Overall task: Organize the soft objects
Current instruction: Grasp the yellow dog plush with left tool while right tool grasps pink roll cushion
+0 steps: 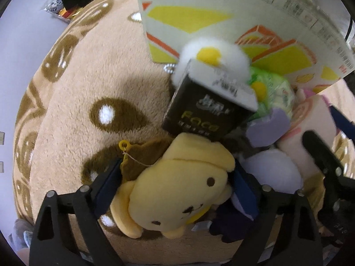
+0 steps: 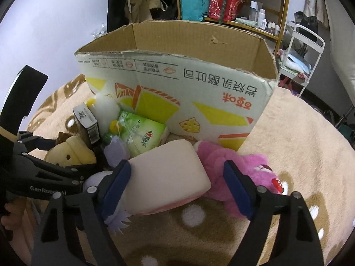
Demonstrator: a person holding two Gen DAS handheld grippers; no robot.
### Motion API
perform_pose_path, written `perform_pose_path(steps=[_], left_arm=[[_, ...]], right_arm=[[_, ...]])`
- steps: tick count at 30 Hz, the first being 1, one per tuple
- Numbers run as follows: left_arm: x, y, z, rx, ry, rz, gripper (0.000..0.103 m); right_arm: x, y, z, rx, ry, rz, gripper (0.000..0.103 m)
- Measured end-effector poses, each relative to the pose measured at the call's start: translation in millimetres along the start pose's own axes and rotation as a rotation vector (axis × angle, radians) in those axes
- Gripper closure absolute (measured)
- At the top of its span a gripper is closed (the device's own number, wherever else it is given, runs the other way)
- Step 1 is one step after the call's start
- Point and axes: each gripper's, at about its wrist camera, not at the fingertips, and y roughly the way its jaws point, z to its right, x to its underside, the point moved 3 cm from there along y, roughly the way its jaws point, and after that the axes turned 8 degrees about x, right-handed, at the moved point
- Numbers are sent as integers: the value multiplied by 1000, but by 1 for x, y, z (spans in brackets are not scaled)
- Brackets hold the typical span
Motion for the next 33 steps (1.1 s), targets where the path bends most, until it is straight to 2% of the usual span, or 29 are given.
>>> perform_pose_path(steps=[9,13,17,20,25,33], left_arm=[[9,0,2,-20,3,12,22],[10,-7,1,-14,-1,26,25],[16,-19,-1,10,7,66,25],[19,-40,0,-5,22,118,25],[25,-67,1,-14,30,221,25],[21,-110,13,-21,47,406,25]], right_arm=[[0,0,0,47,-29,1,36],[0,-3,1,34,-40,7,55],[2,-2,-5,17,-64,-4,66],[1,-4,-5,13,-54,-4,71],[0,-18,-1,6,-21,31,72],[-7,-51,11,-15,67,138,72]])
